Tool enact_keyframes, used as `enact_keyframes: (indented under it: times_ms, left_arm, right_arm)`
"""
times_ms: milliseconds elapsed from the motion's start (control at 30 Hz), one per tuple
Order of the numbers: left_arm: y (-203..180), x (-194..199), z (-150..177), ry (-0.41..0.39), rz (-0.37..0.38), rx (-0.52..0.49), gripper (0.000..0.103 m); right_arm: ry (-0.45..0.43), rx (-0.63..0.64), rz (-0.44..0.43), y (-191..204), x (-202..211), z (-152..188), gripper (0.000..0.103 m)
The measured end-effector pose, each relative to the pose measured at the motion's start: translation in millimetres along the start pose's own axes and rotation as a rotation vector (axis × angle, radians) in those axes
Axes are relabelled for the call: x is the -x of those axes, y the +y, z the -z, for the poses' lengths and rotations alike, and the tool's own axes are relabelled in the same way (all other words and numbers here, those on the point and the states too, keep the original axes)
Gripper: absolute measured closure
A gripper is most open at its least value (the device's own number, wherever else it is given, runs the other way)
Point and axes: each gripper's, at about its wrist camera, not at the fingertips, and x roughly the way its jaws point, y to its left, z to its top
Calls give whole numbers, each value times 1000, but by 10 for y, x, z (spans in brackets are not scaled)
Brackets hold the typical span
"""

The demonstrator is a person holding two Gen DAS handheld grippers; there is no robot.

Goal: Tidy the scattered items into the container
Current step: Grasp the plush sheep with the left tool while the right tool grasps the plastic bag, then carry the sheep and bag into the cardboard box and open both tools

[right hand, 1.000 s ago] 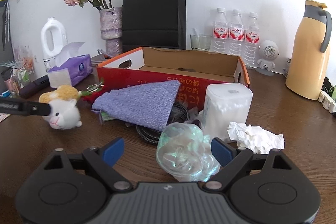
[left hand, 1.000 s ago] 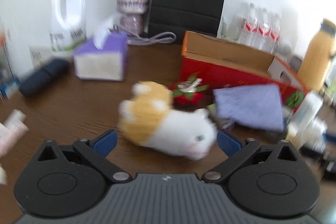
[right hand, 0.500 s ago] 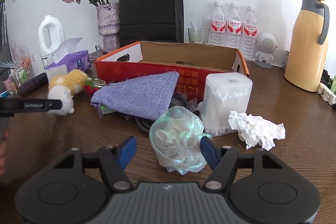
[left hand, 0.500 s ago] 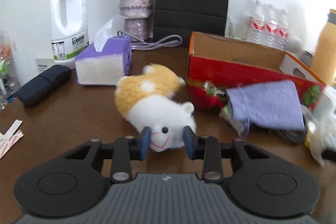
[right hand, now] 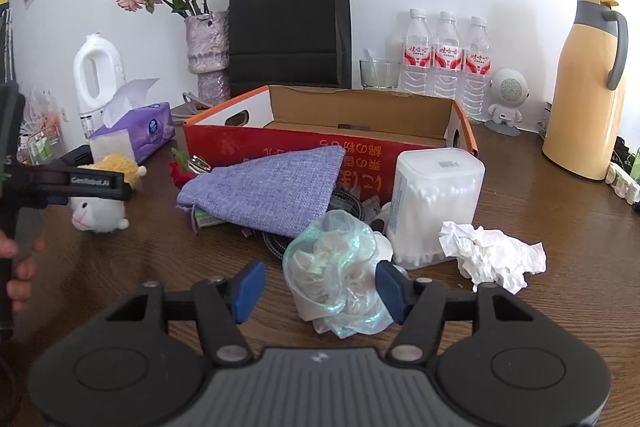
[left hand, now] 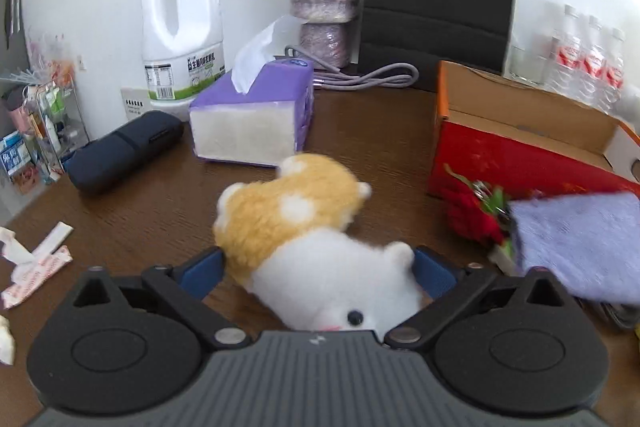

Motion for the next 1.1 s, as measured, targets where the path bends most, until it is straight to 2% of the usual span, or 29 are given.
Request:
enact_keyframes:
  times_ms: [33,67,100,133,200,233,333,400,467,533,567,633,700,767,867,900,1000,1100]
  left_arm:
    - [19,-28,11,2,3,-8,18]
    - [64,-19,28,-9,18,-8,21]
    - [96,3,44,-21,40,-18,34]
    - [124,36,56,-26,59,-38,42]
    - [202,124,97,-31,97,-62,46]
    - [235,168,130,-32,117,-76,48]
    - [305,399,251,-22,191,-116,49]
    - [316,642,365,-16,293,-158,49]
    - [280,864,515,-11,389,-216,48]
    - [217,970,617,4,425,-236,39]
    - [188,1007,652,0,430,-237,34]
    - [101,1050,681,-9,432,-272,2]
    - [2,1064,686,-25,427,-312,0]
    - [-90,1039,677,-14,388,-331,0]
    - [-118,887,625,48,307,-288,0]
    - [-90,832,612,70,304,-260,4]
    - [12,760,602,93,336,-201,35]
    - [72,737,616,97,343,-180,41]
  right_arm:
    - [-2,1,8,-3,-11,-5,43]
    - [-4,-1,14,-14,-21,-8,43]
    - [-3,-7,17,-31,-34,-5,43]
    - [1,-16,18,-52,-51,3,43]
    - [10,-28,21,-83,-89,22,47]
    - [13,-25,24,-87,-102,32,57]
    - [8,-10,17,-81,-45,27,61]
    - [-17,35,-19,-36,129,22,61]
    - [-1,86,-42,11,277,55,55]
    - [15,87,-46,24,385,119,52]
    - [22,78,-35,24,425,153,43]
    - [29,68,-10,32,485,199,32]
    - [28,44,-3,18,520,222,26]
    - [18,8,14,1,534,228,18]
    - [23,-35,39,-15,510,219,18]
    - [33,-49,33,-23,498,219,18]
    - [59,-82,4,-42,431,232,18]
    - [97,-105,31,-61,300,261,20]
